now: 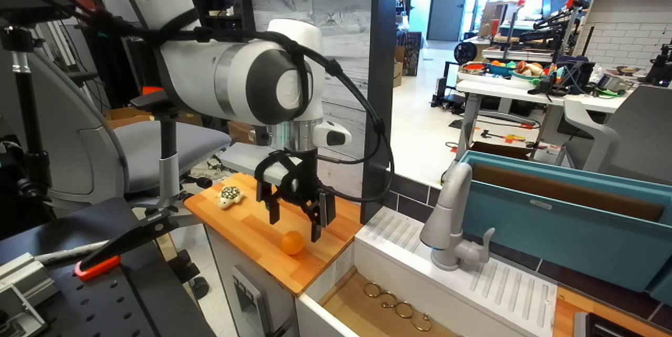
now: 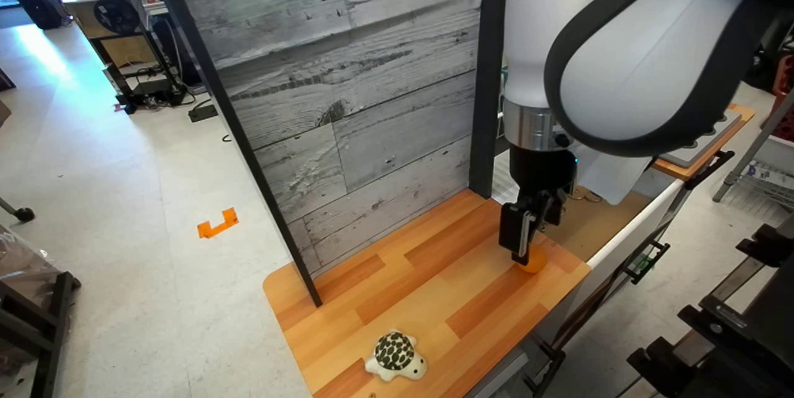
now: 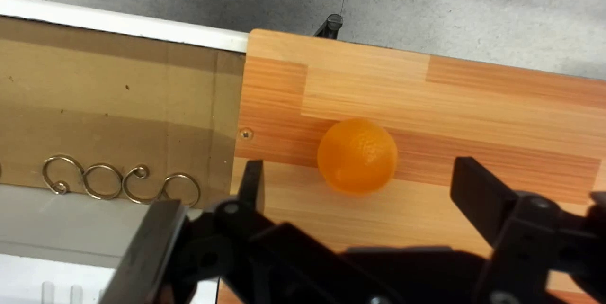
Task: Move the orange backwards
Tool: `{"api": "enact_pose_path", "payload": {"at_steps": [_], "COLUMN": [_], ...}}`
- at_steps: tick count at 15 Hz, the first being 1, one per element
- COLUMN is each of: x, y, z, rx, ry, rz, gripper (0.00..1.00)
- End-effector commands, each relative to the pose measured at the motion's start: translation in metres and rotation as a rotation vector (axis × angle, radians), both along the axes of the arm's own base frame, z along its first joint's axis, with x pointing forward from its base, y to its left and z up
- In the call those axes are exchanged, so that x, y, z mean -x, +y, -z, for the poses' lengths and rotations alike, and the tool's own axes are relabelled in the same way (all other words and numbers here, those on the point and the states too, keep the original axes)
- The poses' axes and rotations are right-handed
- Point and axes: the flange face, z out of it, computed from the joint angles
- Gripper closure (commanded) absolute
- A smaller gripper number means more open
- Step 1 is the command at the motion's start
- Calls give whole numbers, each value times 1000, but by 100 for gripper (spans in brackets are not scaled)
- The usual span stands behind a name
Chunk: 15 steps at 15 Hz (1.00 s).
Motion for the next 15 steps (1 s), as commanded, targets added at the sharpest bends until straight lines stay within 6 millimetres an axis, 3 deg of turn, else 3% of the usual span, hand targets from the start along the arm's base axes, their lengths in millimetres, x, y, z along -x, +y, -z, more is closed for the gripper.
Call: {"api": "enact_pose_path", "payload": {"at_steps": [1, 7, 8, 9, 15], "x": [-11, -6, -6, -5, -11], "y": [3, 18, 20, 22, 26], "z": [22, 43, 46, 47, 37], "rx": [21, 23, 26, 28, 39], "ry": [16, 39, 36, 33, 7], "rz": [16, -19, -25, -30, 1], "gripper": [0, 0, 25, 26, 72]}}
